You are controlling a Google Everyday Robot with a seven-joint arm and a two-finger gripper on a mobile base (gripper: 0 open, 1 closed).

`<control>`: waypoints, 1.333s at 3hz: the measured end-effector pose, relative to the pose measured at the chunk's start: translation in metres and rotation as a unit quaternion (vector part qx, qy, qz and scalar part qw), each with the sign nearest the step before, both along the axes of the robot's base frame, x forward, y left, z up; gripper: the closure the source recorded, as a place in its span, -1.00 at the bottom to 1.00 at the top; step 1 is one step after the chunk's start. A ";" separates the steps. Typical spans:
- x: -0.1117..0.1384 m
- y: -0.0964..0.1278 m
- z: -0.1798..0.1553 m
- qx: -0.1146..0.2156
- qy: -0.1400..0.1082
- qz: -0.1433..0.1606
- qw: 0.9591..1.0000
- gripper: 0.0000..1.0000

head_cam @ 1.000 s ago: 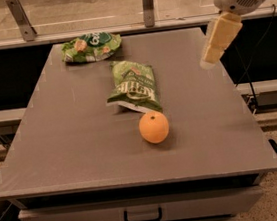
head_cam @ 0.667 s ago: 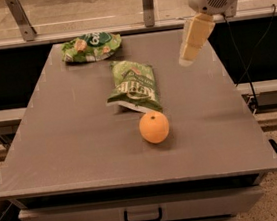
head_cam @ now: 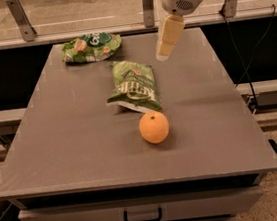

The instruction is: Pick green rice chip bag

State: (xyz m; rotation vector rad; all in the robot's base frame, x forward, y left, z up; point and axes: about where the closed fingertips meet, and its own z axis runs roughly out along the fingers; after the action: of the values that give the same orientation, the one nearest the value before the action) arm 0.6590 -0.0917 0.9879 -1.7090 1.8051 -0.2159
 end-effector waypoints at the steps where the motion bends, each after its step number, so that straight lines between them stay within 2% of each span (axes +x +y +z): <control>1: 0.042 0.011 -0.004 0.016 -0.012 0.003 1.000 -1.00; 3: 0.046 0.017 -0.006 0.022 -0.008 0.001 1.000 -1.00; 4: 0.064 0.045 -0.015 0.031 -0.005 0.010 0.999 -1.00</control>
Offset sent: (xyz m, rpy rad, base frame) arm 0.0316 0.0089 -0.0043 0.0209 -0.0162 0.0061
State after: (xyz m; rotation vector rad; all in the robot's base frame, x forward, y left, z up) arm 0.7233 -0.0471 0.9727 -1.6801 1.7685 -0.1574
